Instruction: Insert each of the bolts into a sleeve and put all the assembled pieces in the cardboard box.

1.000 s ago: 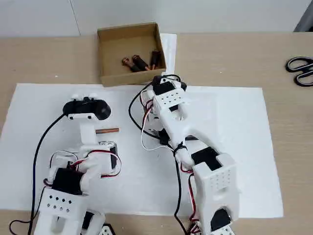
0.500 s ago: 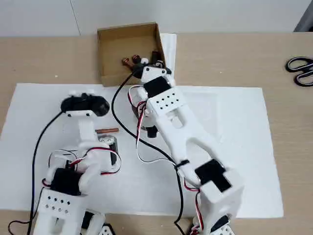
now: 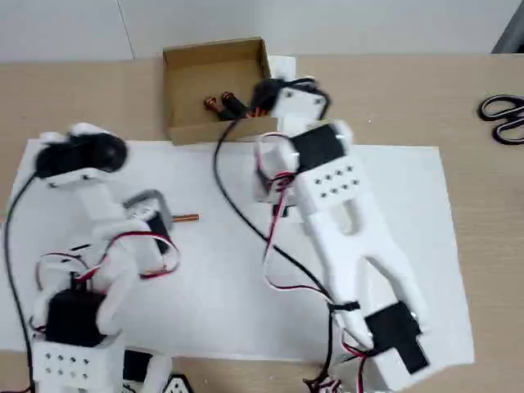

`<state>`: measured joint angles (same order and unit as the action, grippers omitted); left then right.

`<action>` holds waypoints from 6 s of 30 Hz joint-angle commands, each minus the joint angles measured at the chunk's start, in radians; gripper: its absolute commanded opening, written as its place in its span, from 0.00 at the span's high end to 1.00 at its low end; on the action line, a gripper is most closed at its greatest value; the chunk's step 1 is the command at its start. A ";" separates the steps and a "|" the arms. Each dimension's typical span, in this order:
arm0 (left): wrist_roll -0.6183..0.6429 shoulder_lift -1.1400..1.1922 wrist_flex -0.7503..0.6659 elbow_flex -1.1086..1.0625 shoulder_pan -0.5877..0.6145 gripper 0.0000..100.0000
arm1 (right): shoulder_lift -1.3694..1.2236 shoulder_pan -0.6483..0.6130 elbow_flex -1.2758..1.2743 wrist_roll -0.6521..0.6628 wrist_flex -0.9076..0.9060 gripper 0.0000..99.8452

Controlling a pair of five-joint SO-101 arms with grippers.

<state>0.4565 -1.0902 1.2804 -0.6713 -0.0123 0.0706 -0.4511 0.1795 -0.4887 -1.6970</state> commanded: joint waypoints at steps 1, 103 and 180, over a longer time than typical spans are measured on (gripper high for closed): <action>0.044 0.000 -0.003 0.050 0.078 0.99 | 0.110 0.048 -0.072 0.003 -0.010 1.00; 0.503 -0.011 -0.574 -0.742 0.253 0.81 | 0.700 0.306 -0.829 0.091 0.331 1.00; 0.615 1.097 0.058 0.354 0.066 0.77 | 0.702 0.305 -0.829 0.098 0.360 1.00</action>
<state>1.0641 0.0115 1.3786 -0.3583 0.0537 0.7534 -0.1534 -0.6552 -0.3936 -1.3564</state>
